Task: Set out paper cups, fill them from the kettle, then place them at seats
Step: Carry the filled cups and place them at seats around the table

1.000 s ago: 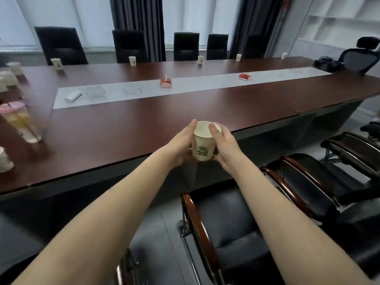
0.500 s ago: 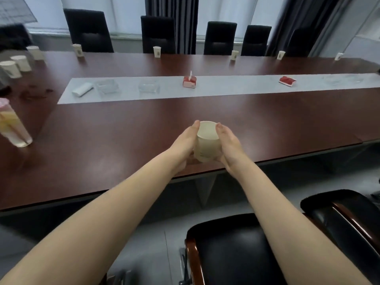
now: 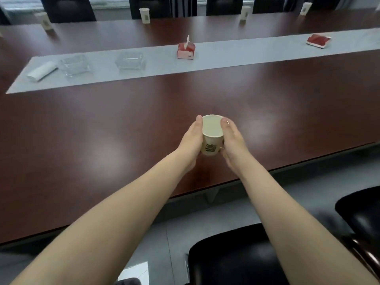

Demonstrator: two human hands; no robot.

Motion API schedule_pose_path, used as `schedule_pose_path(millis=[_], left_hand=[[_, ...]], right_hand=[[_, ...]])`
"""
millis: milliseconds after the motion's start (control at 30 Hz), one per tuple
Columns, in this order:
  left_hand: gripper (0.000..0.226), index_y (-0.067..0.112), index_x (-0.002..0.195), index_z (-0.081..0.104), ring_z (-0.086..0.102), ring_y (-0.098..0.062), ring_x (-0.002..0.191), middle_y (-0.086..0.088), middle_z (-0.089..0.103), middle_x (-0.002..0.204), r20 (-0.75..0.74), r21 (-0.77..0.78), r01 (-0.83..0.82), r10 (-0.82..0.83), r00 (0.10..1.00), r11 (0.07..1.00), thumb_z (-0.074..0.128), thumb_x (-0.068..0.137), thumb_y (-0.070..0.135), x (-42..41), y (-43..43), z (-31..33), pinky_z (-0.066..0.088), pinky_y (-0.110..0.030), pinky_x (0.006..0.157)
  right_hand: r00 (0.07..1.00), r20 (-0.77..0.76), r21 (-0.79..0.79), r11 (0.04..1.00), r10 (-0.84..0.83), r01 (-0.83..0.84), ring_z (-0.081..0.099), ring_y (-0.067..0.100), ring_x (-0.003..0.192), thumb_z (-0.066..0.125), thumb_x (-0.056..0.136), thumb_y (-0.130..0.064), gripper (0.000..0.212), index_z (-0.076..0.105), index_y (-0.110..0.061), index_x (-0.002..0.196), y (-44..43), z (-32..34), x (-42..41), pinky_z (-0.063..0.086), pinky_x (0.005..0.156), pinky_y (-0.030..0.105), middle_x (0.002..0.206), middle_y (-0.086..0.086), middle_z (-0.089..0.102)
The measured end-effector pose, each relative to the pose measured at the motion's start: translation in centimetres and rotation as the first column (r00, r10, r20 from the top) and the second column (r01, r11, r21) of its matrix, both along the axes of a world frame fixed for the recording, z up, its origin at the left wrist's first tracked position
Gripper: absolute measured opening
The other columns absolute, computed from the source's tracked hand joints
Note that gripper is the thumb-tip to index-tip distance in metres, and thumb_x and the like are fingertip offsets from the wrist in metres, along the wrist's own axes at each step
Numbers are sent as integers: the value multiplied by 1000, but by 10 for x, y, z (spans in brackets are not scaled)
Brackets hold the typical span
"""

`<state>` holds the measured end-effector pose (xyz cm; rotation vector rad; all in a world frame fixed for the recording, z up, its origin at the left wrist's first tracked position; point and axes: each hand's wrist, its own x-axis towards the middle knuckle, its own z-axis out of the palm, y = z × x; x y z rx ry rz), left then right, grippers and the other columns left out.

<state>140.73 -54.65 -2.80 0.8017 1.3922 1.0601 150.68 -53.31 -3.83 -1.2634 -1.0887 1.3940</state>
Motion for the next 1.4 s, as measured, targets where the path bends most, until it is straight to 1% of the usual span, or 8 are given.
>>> schedule_pose_path(millis=[200,300,467,633,900,1067,1200,1400], left_hand=[[77,30,130,54,53,-17,121,3,59,130,24,-14,-43,43,999,999,32,73,76,16,35,-46,36,-40,109],[93,33,126,58,57,-17,117,5,63,124,22,-25,-64,65,998,998,33,52,83,17,51,-66,39,-40,107],[87,31,127,58,56,-14,117,6,63,124,1,-3,-82,82,997,997,33,60,79,17,51,-67,37,-38,109],[83,28,133,53,51,-14,123,5,59,131,-48,-11,-94,94,994,995,31,69,75,17,44,-58,34,-37,111],[64,25,148,26,31,-20,139,1,35,150,-205,-126,-115,88,975,985,20,95,62,1,-1,-13,25,-48,114],[61,24,143,32,39,-19,127,2,43,141,-268,-104,-162,129,955,981,21,96,61,-12,-49,30,33,-48,109],[58,21,141,36,39,-19,127,3,44,139,-283,-32,-182,165,945,983,21,97,57,-25,-94,69,32,-45,110],[51,20,141,36,38,-12,113,6,44,129,-249,68,-181,192,949,981,24,100,49,-57,-186,120,33,-38,106]], right_hand=[[1000,-17,26,1000,-8,8,54,20,122,42,95,-51,22,56,-40,107,28,-44,10,40,108,44,128,2,59],[1000,-9,43,999,9,-9,54,18,122,44,94,-50,24,55,-39,113,36,-55,13,41,107,41,129,2,59],[998,15,36,997,63,-64,55,14,117,43,99,-41,27,53,-31,122,41,-61,18,44,98,28,122,-3,61],[996,34,9,996,87,-87,46,12,129,44,97,-46,52,42,-20,142,40,-53,21,37,105,26,140,-2,50],[989,146,-18,1000,-10,13,27,15,142,41,97,-46,66,20,-15,152,14,-25,34,23,100,21,156,-1,27],[929,336,29,987,-156,155,18,20,146,48,89,-60,78,21,-21,151,-21,6,40,20,118,43,160,3,18],[853,482,127,979,-203,161,6,18,148,44,96,-51,71,19,-16,152,-61,46,33,11,117,37,161,5,11],[921,388,63,997,13,-40,32,22,140,39,99,-46,59,27,-18,150,-151,95,-14,26,110,35,155,2,30]])
